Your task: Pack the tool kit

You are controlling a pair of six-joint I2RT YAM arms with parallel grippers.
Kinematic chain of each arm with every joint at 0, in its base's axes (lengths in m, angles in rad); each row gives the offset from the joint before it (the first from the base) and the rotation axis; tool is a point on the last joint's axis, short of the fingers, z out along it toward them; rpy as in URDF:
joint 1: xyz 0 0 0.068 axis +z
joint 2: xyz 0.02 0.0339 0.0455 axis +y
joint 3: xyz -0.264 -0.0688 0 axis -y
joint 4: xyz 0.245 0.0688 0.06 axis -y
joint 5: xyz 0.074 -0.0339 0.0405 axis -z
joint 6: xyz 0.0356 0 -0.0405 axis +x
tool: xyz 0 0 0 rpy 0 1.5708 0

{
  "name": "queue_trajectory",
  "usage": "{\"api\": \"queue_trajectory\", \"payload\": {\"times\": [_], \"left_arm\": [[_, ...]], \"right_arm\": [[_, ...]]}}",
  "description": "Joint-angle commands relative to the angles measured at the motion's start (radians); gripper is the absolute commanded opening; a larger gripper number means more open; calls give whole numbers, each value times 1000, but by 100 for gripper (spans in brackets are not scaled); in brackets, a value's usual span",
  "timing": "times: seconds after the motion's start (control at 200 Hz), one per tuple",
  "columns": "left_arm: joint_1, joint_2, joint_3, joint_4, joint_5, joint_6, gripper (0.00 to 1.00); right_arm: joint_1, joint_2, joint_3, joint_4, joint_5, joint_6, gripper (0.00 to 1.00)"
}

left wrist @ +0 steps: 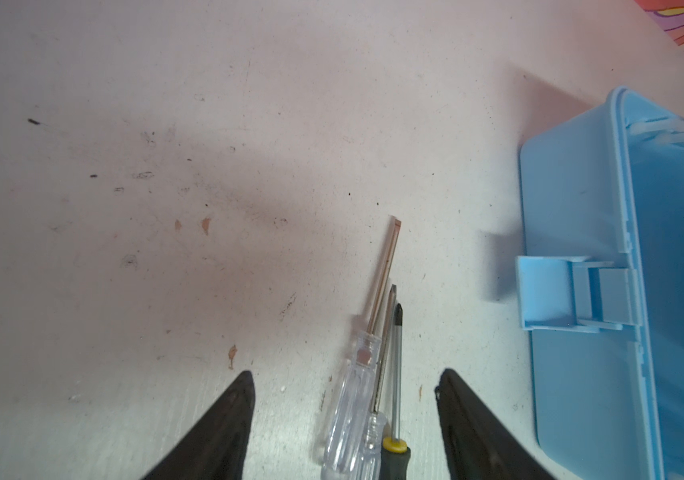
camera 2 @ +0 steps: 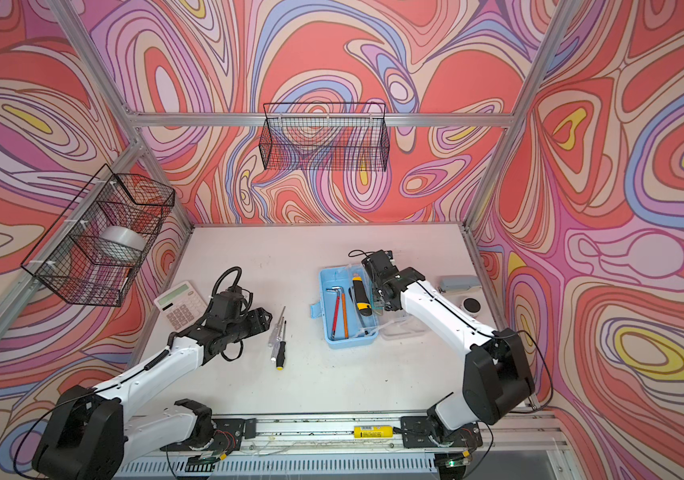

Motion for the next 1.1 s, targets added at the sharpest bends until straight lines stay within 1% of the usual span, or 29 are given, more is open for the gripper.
{"api": "queue_trajectory", "payload": {"times": [0.0, 0.095, 0.18, 0.275, 0.361, 0.486, 0.556, 0.771, 0.906, 1.031, 1.092], "left_arm": [[1, 4, 10, -3, 11, 29, 70], [-19, 14, 19, -27, -1, 50, 67], [-49, 32, 32, -50, -22, 70, 64], [-81, 56, 50, -74, -50, 85, 59], [-102, 79, 64, -90, -61, 88, 54], [-112, 107, 78, -113, -71, 95, 47], [-114, 121, 82, -119, -76, 99, 45], [-132, 174, 94, -100, -65, 102, 44], [-149, 214, 108, -106, -82, 99, 40], [-150, 246, 114, -105, -89, 96, 39], [-149, 264, 121, -105, -97, 91, 36]], "right_arm": [[5, -61, 68, 0, -51, 14, 41], [13, -96, 111, 20, -140, 41, 37], [59, -107, 120, 68, -200, 75, 34], [133, -79, 133, 94, -196, 101, 33], [165, -50, 129, 114, -201, 117, 32], [169, -37, 102, 143, -215, 129, 30], [168, -41, 85, 165, -219, 133, 30], [169, -33, 62, 179, -222, 136, 29], [169, -30, 50, 196, -218, 137, 29], [169, -11, 56, 195, -218, 135, 29], [168, -2, 55, 198, -220, 135, 29]]}}
